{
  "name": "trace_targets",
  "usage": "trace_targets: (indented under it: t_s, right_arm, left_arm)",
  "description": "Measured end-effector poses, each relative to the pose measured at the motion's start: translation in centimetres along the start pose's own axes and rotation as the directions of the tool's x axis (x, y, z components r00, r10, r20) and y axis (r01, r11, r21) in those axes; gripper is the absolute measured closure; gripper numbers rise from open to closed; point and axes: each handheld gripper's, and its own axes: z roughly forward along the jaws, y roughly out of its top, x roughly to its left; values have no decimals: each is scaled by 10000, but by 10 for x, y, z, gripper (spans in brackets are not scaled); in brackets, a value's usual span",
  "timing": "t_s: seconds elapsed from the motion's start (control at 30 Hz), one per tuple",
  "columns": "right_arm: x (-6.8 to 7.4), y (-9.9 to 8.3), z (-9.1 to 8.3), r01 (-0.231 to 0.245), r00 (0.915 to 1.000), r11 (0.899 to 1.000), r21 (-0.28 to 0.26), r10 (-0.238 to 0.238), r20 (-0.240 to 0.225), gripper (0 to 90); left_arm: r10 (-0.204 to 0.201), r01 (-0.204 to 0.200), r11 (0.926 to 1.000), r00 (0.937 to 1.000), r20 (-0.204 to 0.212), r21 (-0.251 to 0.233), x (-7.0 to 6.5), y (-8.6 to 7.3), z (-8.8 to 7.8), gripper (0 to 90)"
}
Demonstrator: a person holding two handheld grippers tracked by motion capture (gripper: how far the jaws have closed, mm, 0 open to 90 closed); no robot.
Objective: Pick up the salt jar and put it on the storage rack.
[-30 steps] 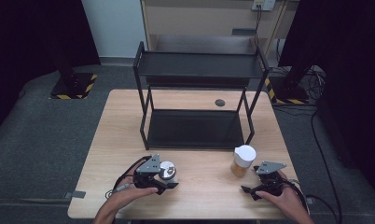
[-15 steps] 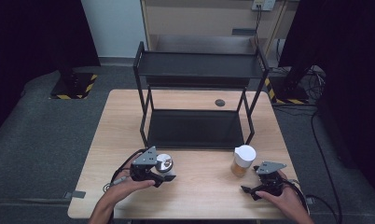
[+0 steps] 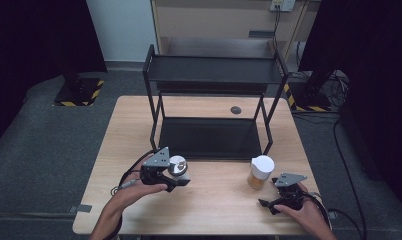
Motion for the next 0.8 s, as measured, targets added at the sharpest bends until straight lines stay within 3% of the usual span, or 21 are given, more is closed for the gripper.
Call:
trace_targets:
  t_s: [0.33, 0.8]
  right_arm:
    - [0, 0, 0, -3, 10000, 10000, -2, 3, 3, 12]
    - [0, 0, 0, -12, 10000, 10000, -2, 12, 8, 12]
  left_arm:
    - [119, -120, 9999, 9999, 89, 99, 10, 19, -2, 299]
    - [285, -284, 9996, 9995, -98, 63, 17, 48, -15, 300]
